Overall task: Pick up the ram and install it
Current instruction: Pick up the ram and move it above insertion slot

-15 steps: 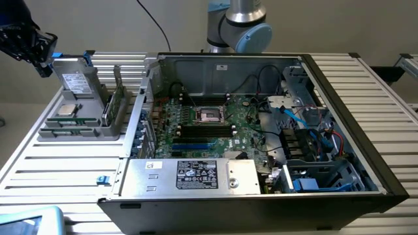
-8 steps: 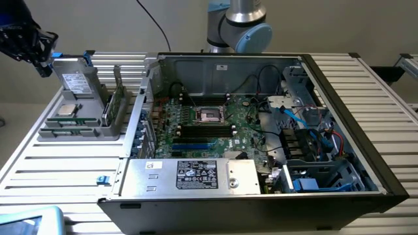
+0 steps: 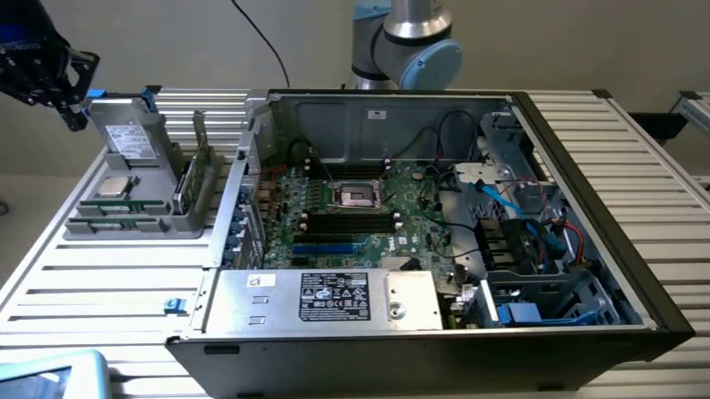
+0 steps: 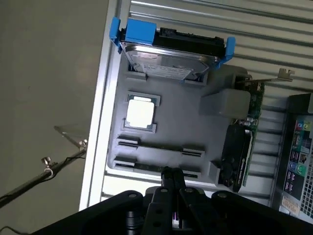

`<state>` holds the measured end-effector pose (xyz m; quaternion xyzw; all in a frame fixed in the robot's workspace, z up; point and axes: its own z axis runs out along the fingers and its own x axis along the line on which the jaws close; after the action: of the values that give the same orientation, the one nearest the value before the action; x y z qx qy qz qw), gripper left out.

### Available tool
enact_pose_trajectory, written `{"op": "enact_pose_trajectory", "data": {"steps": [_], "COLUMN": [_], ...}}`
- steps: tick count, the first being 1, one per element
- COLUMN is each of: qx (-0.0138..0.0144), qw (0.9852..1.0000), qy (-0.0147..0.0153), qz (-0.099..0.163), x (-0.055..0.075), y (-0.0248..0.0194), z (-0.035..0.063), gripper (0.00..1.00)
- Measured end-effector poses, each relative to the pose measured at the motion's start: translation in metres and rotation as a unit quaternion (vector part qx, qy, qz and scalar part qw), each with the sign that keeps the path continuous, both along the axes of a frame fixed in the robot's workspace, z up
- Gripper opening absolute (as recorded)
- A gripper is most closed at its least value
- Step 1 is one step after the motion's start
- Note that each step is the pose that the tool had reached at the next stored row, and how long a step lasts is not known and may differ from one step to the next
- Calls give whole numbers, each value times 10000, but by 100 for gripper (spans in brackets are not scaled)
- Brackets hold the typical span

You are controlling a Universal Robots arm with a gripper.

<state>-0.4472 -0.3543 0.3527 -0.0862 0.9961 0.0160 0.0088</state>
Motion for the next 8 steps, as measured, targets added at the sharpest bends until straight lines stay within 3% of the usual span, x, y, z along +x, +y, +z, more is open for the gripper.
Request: {"op": "enact_pose_trajectory", "data": {"steps": [4,8], "qx": [0,0], "qw": [9993,9974], "qy": [0,0], "qz": [365,725], "x": [0,0], "y": [0,0], "z": [-1,-2], "gripper": [11,11]}}
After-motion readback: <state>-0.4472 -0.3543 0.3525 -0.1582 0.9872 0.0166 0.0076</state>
